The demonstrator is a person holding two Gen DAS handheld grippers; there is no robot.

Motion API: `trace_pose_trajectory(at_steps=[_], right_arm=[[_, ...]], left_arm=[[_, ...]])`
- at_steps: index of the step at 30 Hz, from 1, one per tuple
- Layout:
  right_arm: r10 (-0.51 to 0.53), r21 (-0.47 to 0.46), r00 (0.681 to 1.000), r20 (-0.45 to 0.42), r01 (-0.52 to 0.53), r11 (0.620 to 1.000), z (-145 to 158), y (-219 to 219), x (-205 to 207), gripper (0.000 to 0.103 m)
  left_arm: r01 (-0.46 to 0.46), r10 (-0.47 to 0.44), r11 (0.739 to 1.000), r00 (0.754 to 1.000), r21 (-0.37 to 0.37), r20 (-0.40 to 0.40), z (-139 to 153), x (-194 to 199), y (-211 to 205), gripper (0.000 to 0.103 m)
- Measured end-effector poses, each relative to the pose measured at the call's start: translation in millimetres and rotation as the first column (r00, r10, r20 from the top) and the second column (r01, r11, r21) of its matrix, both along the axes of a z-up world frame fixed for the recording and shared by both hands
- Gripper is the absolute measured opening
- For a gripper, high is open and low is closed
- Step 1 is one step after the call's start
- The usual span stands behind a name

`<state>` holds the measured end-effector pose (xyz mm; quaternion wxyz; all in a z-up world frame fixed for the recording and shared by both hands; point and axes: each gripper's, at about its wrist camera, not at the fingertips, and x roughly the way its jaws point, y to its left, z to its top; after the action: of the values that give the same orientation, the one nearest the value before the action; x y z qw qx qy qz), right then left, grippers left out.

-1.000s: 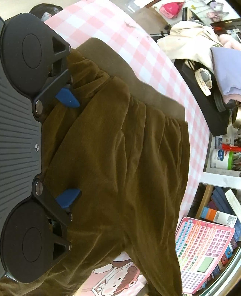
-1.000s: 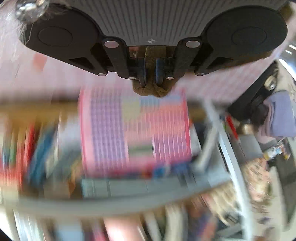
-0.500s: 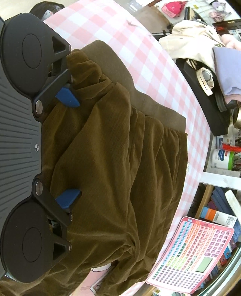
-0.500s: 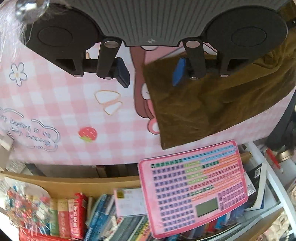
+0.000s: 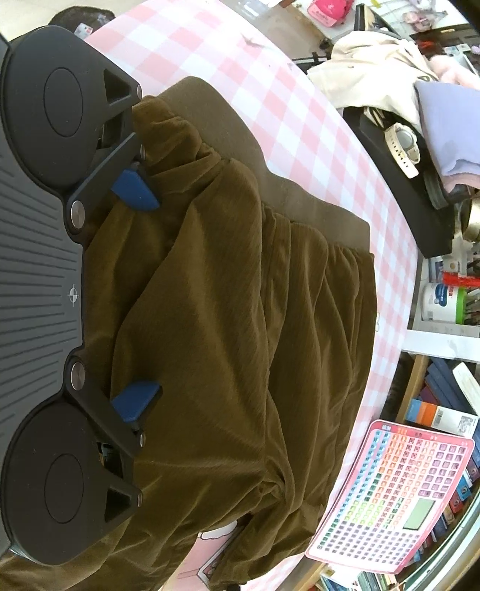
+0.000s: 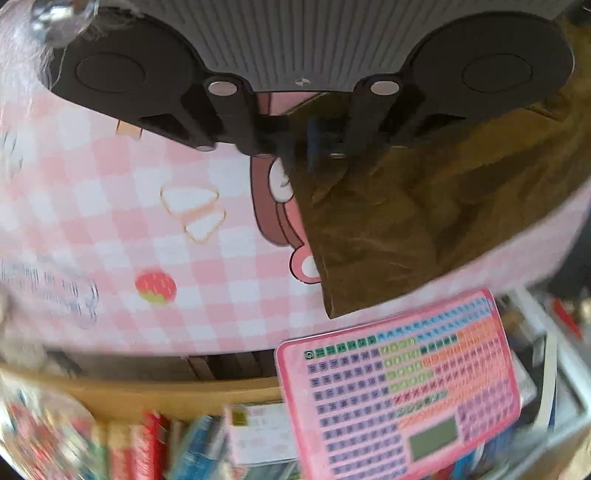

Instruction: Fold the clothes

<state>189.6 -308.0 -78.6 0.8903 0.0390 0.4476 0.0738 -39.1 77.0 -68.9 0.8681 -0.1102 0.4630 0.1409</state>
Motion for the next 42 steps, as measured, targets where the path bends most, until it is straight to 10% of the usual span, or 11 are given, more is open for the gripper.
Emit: trace_pose_trajectory(at_steps=[3,8,10,17,29,42], right_arm=[[0.011,-0.198,0.995,0.104,0.010,0.980,2,9,27,0.001],[-0.009,-0.058,0.992,0.123,0.016,0.998,29,-9,32,0.007],[0.014,0.017,0.996,0.087,-0.015,1.000,33,-13,17,0.037],[0.091,-0.037,0.995,-0.047,-0.093,0.995,9,9,-16,0.025],[0.094,-0.253,0.994,0.053,-0.077,0.964,8,22,35,0.032],[0.104,-0.097,0.989,0.107,-0.094,0.991,44,3,-115,0.039]], left_arm=[[0.008,-0.008,1.000,1.000,0.004,-0.002,0,0,0,0.100],[0.016,-0.016,1.000,1.000,0.007,0.001,0,-1,0,0.100],[0.014,-0.015,1.000,1.000,0.009,0.007,-1,-2,-1,0.101],[0.008,-0.008,1.000,1.000,0.016,0.003,-2,0,-3,0.103],[0.070,-0.070,0.997,0.998,0.038,0.004,-3,-8,-4,0.103],[0.068,-0.012,0.975,0.967,-0.210,0.255,44,-28,47,0.093]])
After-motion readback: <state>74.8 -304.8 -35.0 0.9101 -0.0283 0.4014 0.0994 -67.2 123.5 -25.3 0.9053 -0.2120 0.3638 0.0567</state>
